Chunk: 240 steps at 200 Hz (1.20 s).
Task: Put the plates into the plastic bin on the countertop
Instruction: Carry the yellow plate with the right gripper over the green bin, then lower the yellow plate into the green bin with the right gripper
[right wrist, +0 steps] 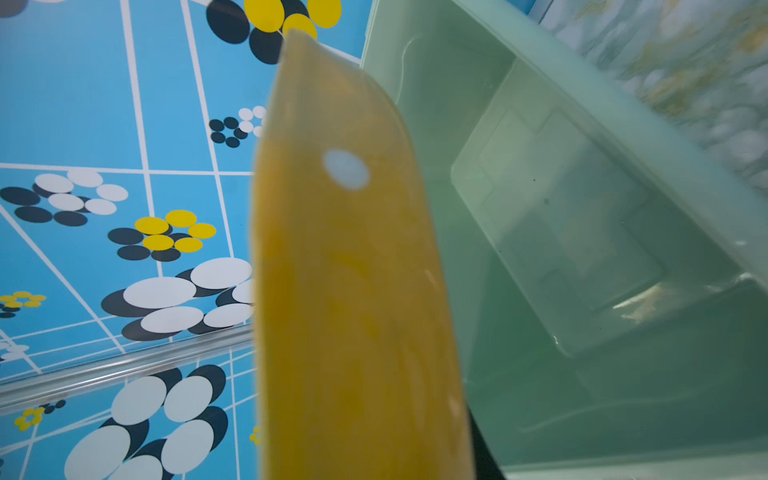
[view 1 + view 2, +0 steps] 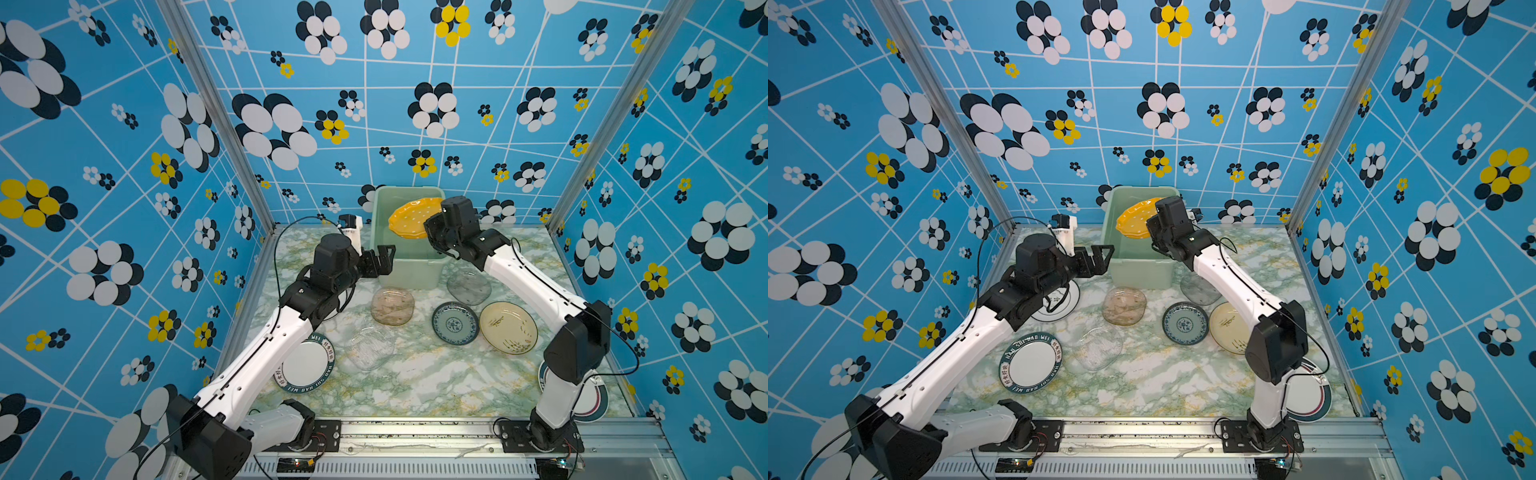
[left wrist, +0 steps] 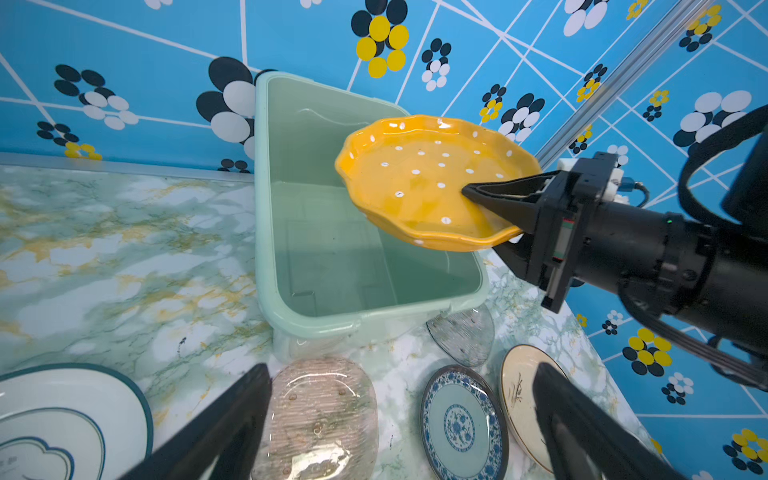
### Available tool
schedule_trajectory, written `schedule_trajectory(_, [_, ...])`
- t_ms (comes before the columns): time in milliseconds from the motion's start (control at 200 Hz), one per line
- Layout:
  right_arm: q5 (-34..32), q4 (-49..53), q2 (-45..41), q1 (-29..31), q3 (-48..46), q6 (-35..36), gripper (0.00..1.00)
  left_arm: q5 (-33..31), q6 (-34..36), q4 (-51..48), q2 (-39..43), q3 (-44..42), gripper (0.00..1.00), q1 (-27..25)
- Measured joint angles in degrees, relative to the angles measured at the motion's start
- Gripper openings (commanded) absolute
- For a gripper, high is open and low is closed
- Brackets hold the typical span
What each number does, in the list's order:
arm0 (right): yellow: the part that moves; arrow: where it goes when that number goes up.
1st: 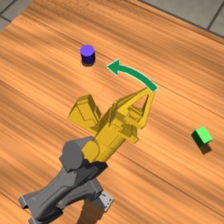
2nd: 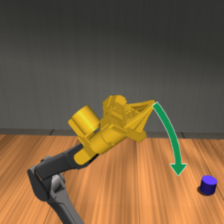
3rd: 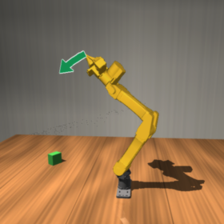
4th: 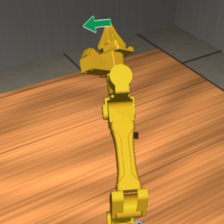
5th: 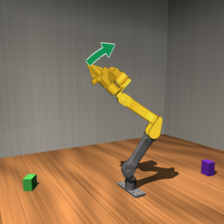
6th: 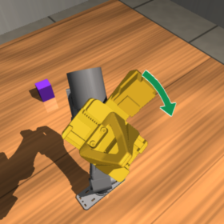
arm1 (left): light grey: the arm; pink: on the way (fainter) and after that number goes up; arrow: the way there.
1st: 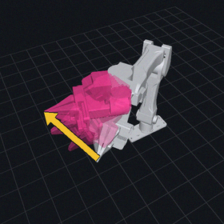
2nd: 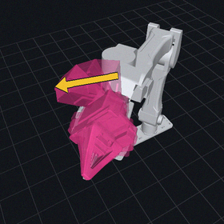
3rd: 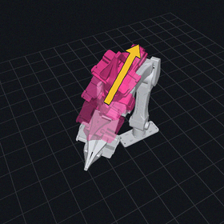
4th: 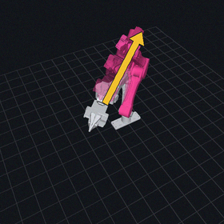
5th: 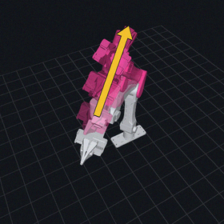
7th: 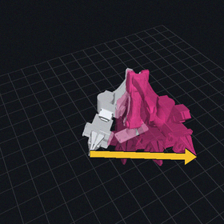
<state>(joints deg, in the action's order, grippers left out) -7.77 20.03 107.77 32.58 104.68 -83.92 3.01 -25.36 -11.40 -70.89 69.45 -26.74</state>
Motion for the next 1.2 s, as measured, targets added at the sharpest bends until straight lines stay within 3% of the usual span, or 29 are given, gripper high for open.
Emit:
schedule_trajectory(300, [0.6, 1.7, 12.2, 0.0, 13.4, -7.1, 0.03, -1.0, -1.3, 4.7, -1.9, 1.1, 0.99, 9.2])
schedule_trajectory(580, [-3.5, 6.8, 18.1, 0.0, 23.9, -12.9, 0.04, -0.9, -2.5, 7.6, -5.2, 0.2, 0.99, 13.3])
schedule_trajectory(1199, [-7.5, 17.6, 31.2, 0.8, 37.8, -24.0, 0.04, 6.7, -2.0, 11.0, -7.8, -0.8, 0.99, 13.9])
